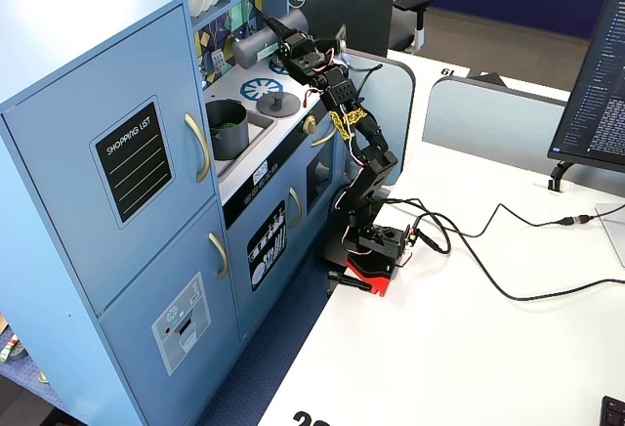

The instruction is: Put salt in the gray recipient

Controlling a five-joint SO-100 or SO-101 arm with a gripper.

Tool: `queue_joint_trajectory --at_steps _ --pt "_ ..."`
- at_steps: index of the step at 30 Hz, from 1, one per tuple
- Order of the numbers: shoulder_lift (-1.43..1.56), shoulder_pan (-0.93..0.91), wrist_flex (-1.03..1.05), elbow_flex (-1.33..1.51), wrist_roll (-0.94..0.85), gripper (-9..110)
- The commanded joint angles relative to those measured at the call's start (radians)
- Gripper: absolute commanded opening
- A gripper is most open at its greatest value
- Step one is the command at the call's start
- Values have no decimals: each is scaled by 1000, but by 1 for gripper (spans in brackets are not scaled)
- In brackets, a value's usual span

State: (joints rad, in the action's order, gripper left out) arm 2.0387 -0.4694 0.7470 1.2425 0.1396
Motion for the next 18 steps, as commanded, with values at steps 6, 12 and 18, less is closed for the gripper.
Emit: queue_joint_trajectory --at_steps 6,12,18 --pt "25 245 121 -80 568 0" --pt "-26 380 118 -101 675 0" --pt "-63 488 43 -114 729 0"
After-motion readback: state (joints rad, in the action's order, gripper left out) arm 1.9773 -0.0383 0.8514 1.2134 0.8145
